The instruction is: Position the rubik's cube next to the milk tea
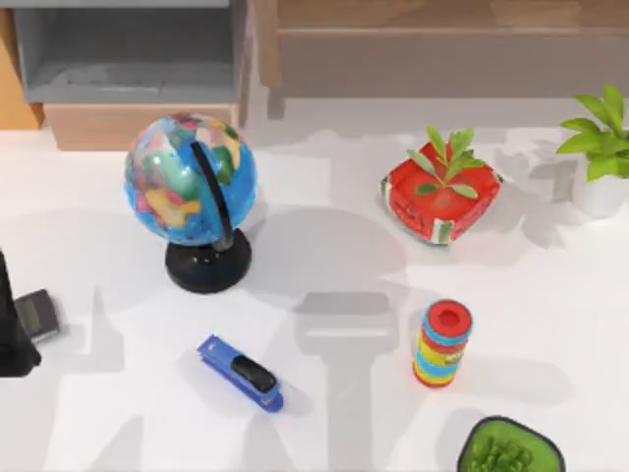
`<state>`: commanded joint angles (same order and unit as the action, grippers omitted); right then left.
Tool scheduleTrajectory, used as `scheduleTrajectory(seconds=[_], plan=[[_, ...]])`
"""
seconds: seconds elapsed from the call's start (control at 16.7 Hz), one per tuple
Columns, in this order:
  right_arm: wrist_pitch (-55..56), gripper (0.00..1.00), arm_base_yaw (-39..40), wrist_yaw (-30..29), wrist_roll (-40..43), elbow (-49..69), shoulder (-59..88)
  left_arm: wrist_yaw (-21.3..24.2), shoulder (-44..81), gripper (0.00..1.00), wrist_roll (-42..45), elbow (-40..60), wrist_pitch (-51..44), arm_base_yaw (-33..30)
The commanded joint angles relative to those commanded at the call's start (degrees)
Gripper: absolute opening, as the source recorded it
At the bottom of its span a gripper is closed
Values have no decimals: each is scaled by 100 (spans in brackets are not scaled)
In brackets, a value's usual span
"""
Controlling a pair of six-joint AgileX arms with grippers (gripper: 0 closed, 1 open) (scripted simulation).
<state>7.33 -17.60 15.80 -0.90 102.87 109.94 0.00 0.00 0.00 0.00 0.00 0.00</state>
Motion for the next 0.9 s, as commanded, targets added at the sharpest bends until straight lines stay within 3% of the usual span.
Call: scheduleTrajectory(seconds=[0.78,0.9], plan=[[0,2,0,0,0,0,0,0,0,100,0,0,0,0],[0,0,0,0,0,0,0,0,0,100,0,0,0,0]])
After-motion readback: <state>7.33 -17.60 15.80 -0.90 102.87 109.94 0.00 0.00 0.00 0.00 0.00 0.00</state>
